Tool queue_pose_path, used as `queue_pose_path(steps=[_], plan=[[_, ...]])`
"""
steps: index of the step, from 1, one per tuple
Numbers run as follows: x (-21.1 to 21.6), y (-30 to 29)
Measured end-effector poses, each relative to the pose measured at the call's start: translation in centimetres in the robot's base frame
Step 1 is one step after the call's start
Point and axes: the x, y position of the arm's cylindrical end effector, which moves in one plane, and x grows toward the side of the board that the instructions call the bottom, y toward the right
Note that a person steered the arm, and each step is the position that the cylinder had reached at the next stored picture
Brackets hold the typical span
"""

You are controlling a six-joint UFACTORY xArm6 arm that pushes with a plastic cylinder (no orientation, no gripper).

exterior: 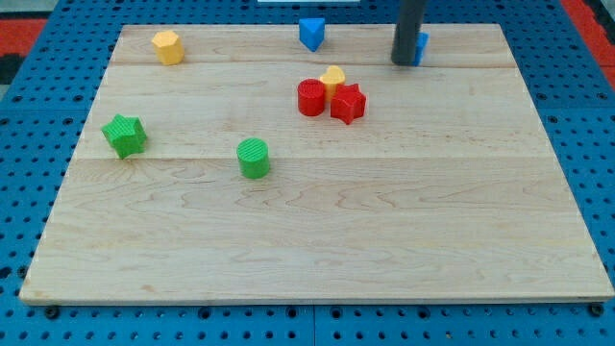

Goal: Slide the red star down a bit

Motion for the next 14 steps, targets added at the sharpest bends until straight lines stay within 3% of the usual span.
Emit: queue_pose_path(steps=[1, 5, 7, 8, 14], plan=[[-1.3, 1.2], [1.1, 2.5], [5.4, -8.7], [11.0, -10.5], [12.2, -5.7]])
